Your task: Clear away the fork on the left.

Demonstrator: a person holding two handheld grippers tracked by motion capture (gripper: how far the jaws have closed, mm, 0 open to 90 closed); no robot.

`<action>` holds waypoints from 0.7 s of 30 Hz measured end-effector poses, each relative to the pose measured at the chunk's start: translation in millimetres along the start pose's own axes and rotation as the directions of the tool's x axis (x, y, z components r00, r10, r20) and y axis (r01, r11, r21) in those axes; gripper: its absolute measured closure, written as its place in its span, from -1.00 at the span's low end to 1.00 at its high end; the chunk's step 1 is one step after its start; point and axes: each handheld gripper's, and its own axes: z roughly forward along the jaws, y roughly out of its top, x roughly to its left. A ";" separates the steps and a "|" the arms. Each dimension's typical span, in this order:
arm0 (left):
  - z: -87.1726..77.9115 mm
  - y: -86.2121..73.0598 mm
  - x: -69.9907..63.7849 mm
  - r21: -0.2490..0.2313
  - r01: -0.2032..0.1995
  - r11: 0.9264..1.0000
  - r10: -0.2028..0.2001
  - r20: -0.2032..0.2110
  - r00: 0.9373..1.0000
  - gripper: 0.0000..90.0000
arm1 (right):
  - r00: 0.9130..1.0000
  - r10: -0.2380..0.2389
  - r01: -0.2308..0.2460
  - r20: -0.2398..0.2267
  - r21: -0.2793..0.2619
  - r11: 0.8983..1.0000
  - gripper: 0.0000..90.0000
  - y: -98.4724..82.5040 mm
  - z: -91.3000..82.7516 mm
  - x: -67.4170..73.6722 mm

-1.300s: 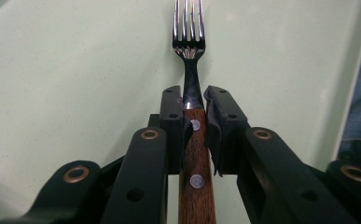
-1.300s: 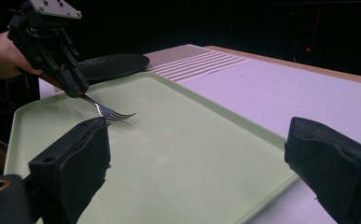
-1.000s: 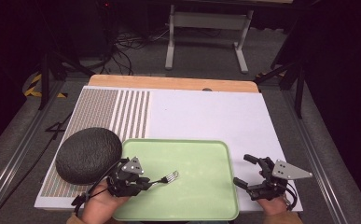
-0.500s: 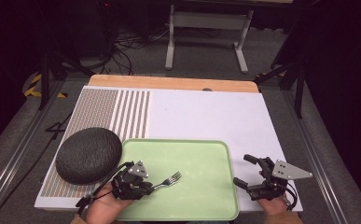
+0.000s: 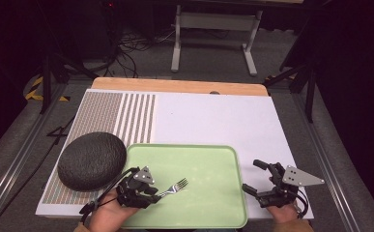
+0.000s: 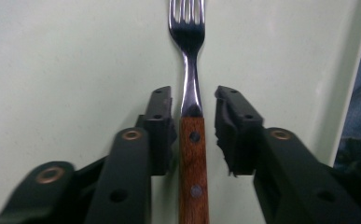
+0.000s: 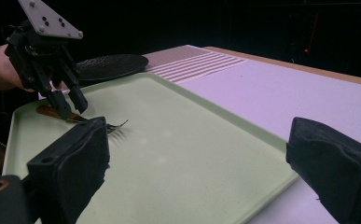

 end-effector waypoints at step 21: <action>25.4 22.8 -9.9 0.049 -0.120 0.992 0.117 0.055 0.992 0.99 | 1.000 0.001 -0.001 0.003 0.003 1.000 -0.85 -0.4 0.0 0.5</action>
